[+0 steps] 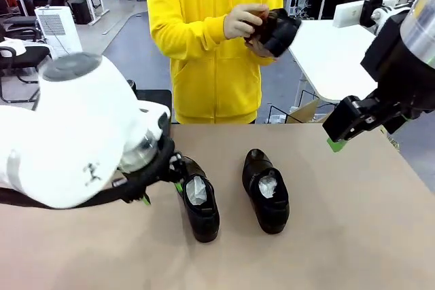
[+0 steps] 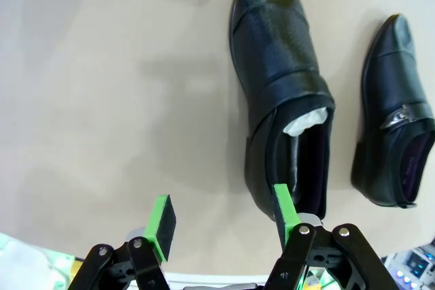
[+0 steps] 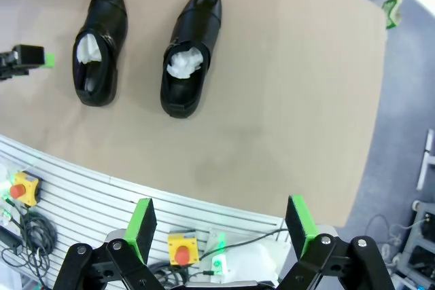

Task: Organize the shoes by placing them on the stand.
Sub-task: Place the Shoe from the middle of the table onto the Shoes Stand.

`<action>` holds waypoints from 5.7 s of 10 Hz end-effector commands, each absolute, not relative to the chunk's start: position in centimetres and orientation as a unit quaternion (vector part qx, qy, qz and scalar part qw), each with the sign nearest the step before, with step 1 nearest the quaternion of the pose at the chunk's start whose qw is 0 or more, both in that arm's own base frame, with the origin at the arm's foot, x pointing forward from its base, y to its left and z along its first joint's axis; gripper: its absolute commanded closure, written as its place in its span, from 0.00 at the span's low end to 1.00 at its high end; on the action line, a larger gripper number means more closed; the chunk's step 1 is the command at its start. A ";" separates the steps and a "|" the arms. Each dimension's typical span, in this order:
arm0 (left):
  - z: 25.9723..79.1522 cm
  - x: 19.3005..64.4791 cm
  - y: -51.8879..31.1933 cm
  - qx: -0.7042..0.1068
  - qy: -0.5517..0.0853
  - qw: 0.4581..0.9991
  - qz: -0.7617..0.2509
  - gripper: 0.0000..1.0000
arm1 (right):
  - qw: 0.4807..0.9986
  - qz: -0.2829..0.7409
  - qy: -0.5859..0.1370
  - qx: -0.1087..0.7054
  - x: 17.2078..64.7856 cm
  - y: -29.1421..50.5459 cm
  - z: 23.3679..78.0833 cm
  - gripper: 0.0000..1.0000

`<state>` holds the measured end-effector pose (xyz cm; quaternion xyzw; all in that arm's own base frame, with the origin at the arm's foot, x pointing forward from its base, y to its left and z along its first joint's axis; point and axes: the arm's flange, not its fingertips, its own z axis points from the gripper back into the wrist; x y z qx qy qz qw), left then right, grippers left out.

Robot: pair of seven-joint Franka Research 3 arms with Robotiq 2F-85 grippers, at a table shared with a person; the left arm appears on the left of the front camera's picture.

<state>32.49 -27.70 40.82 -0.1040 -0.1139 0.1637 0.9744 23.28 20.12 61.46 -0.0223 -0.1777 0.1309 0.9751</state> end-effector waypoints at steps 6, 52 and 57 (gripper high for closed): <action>36.1 36.3 -31.3 -0.093 -0.118 0.961 0.233 0.25 | 0.974 0.138 -0.177 -0.019 23.5 19.8 61.7 0.00; 43.8 54.0 -17.6 -0.050 -0.336 0.941 0.012 1.00 | 0.974 0.138 -0.177 -0.019 23.5 19.8 61.7 0.00; 41.9 55.6 -17.3 -0.049 -0.331 0.942 0.023 1.00 | 0.974 0.138 -0.177 -0.019 23.5 19.8 61.7 0.00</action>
